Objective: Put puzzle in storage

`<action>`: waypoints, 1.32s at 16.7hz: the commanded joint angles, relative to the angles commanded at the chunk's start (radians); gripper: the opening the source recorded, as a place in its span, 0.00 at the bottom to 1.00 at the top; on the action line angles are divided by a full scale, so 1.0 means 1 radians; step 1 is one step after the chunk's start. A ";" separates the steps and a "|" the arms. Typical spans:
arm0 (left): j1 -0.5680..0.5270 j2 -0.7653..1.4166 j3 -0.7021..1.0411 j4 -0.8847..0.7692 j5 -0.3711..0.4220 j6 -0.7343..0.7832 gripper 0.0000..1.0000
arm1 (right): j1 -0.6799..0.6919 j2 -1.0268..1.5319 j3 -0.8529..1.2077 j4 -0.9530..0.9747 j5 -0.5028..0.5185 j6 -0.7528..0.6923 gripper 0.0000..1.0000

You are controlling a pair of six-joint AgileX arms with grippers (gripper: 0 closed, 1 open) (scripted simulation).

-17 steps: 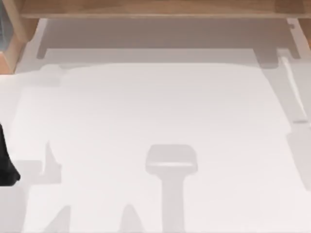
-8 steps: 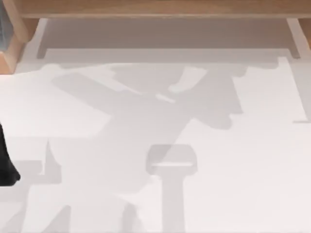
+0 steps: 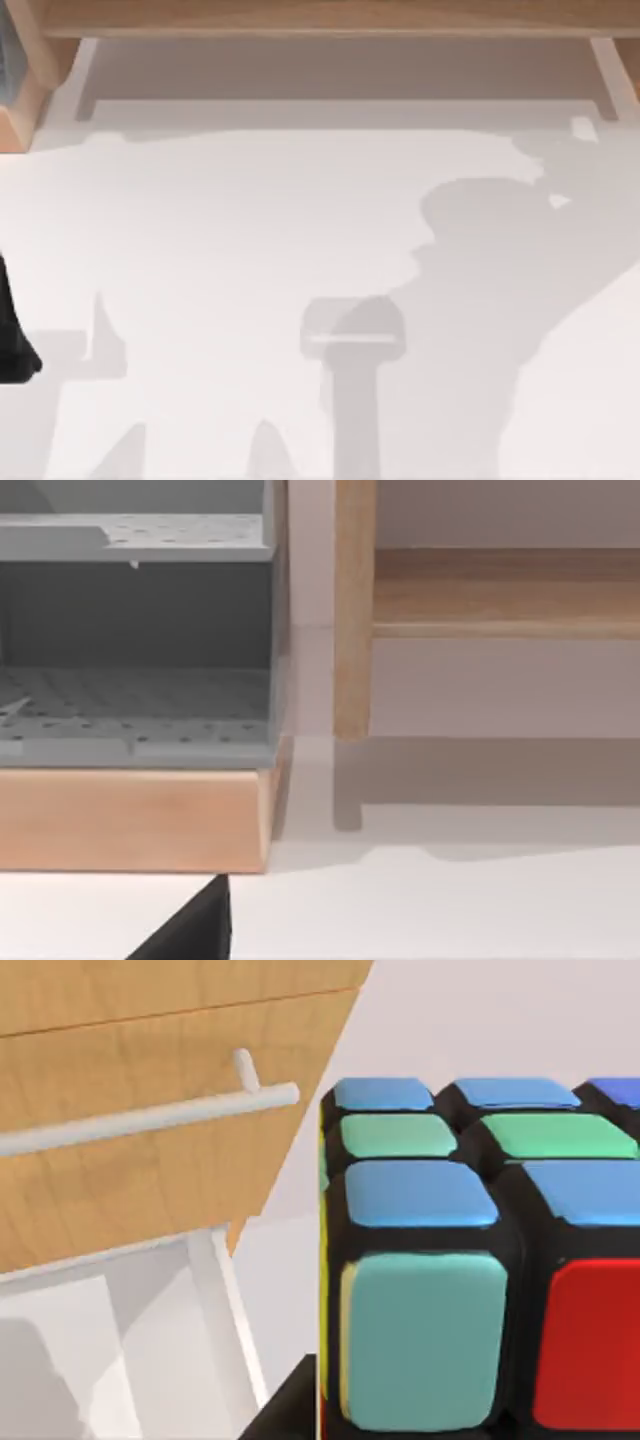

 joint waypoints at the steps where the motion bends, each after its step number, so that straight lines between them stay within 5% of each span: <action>1: 0.000 0.000 0.000 0.000 0.000 0.000 1.00 | 0.014 0.054 0.030 -0.079 -0.004 -0.011 0.00; 7: 0.000 0.000 0.000 0.000 0.000 0.000 1.00 | 0.132 0.374 0.168 -0.435 -0.010 -0.053 0.00; 15: 0.000 0.000 0.000 0.000 0.000 0.000 1.00 | 0.155 0.460 0.201 -0.500 -0.004 -0.059 0.00; 22: 0.000 0.000 0.000 0.000 0.000 0.000 1.00 | 0.155 0.460 0.201 -0.500 -0.004 -0.059 0.53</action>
